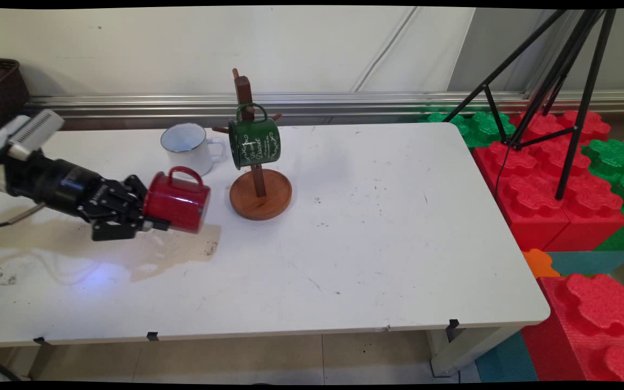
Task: Place the picked object on the table
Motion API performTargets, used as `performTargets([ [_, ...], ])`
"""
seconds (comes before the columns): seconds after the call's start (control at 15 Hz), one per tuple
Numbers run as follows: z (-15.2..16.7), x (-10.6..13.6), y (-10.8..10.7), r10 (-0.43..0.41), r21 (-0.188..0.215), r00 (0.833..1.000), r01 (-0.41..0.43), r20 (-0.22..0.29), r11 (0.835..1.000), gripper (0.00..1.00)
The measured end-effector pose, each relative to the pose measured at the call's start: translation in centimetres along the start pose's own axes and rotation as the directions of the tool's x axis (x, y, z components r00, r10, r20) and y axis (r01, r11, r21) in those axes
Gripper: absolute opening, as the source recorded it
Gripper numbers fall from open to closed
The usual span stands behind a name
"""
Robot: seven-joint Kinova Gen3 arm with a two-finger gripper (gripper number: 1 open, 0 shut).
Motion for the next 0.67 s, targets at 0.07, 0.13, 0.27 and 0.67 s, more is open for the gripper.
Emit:
performTargets([
  [0.07,-0.7,0.1,0.0,0.012,0.003,1.000,-0.012,0.013,1.000,0.00],
  [0.13,-1.5,0.2,0.1,0.026,0.006,0.999,-0.026,0.029,1.000,0.00],
  [0.27,-2.9,0.4,0.1,0.051,0.013,0.997,-0.052,0.061,0.999,0.00],
  [0.67,-6.5,0.7,0.2,0.137,0.007,0.976,-0.140,0.168,0.990,0.00],
])
